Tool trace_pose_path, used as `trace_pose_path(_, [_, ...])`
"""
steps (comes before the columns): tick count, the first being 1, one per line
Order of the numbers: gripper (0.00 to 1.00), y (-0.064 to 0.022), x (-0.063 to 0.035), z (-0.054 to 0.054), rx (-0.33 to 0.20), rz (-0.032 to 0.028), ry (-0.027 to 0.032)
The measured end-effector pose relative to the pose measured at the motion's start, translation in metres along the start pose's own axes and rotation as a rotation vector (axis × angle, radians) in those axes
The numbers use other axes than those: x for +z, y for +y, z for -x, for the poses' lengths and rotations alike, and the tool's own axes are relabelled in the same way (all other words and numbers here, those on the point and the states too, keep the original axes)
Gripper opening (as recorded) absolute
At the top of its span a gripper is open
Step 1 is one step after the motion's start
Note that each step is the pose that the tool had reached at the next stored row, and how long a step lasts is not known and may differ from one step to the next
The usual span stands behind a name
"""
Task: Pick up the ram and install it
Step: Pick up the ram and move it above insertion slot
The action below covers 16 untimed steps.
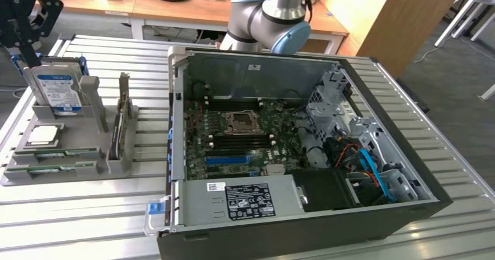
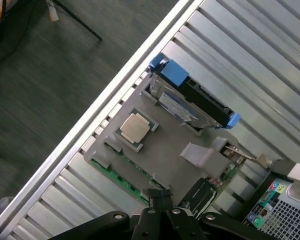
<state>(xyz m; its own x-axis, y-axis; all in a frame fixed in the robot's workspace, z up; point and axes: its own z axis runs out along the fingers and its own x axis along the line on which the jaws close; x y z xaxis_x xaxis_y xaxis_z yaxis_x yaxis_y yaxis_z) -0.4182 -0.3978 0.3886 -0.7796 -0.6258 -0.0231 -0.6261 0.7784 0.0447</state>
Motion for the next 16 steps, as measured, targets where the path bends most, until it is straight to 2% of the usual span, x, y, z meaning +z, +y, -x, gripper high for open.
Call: trace_pose_path(16, [0.11, 0.0, 0.0006, 0.0, -0.291, 0.0063, 0.0133])
